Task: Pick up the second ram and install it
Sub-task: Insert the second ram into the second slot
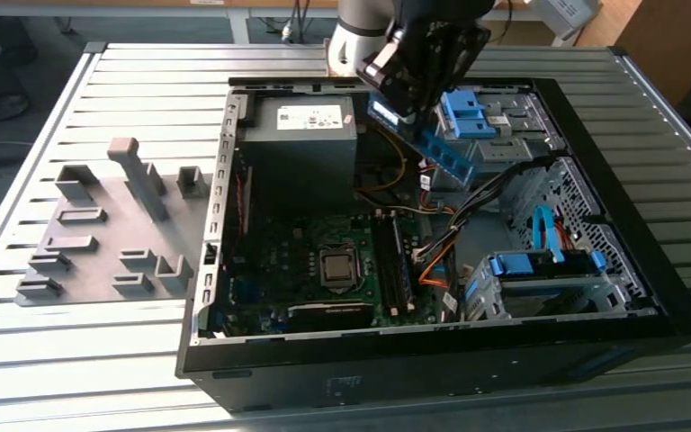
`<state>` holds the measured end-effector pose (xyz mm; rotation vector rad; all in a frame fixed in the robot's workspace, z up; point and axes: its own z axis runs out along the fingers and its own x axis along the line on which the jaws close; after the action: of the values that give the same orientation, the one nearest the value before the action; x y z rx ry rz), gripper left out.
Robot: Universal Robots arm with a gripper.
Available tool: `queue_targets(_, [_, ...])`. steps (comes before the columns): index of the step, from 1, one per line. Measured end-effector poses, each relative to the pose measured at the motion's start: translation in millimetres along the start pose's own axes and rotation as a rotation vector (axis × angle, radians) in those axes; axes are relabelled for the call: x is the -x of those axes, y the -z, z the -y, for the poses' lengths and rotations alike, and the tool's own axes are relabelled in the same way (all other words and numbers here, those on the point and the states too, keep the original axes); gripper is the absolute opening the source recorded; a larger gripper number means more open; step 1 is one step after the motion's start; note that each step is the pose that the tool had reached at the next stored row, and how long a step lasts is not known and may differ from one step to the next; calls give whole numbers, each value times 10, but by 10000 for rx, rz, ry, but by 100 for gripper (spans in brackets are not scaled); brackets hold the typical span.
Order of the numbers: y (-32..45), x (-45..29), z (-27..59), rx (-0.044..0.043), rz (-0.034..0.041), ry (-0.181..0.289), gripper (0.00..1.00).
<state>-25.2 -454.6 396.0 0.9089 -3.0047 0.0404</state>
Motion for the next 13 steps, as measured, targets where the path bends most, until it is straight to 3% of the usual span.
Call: queue_targets(13, [-19,0,-1,21,-55,-2287,14])
